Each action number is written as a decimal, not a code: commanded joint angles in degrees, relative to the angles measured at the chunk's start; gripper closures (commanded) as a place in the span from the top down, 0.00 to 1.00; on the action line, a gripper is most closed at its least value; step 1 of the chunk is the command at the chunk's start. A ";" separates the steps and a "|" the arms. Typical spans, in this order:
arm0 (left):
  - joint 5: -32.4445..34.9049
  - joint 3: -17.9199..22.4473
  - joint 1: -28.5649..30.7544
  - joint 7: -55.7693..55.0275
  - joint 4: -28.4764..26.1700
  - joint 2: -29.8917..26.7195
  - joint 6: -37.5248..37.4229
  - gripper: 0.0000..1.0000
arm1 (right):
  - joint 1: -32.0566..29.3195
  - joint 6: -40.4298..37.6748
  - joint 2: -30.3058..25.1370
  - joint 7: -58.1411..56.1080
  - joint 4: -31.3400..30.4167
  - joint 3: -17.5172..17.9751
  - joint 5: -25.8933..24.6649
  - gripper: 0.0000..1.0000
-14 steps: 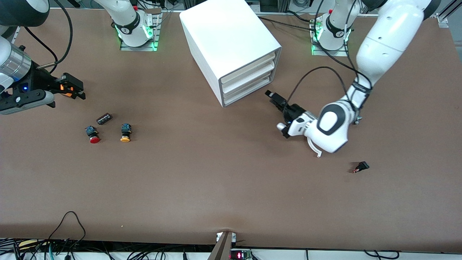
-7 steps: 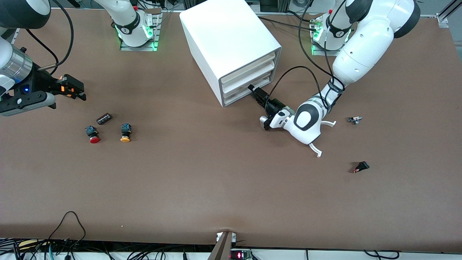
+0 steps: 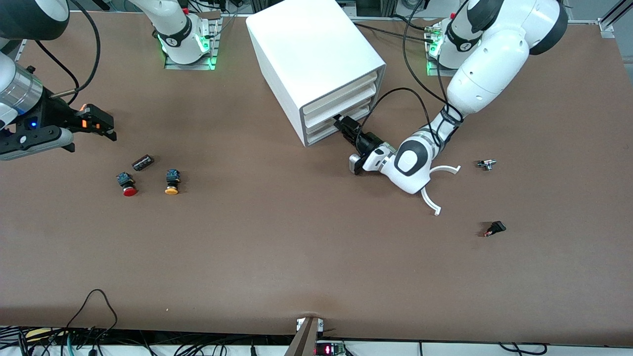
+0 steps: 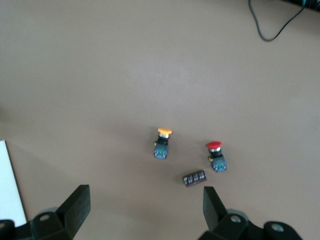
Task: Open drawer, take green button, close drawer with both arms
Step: 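Reach the left gripper to the cabinet drawer handle and grasp it, then pull the drawer open with the left gripper, then reach the right gripper over the open drawer while the left gripper withdraws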
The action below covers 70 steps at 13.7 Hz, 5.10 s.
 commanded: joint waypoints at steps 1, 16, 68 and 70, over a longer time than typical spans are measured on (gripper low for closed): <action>-2.64 0.15 -0.60 3.24 0.21 1.70 0.23 0.59 | -0.18 0.87 1.85 -0.31 1.44 0.06 -0.27 1.00; -4.40 -0.21 -0.43 1.92 -0.93 1.26 -0.82 0.15 | -0.09 2.19 4.93 -0.22 1.44 0.06 -0.88 1.00; 68.44 -2.57 26.38 -30.34 17.44 -29.85 -3.82 1.00 | 41.91 7.91 44.29 56.01 36.51 0.50 5.36 0.99; 72.23 -3.98 26.38 -30.69 19.44 -29.76 -2.24 1.00 | 43.32 9.04 45.35 59.08 36.16 0.59 3.78 0.99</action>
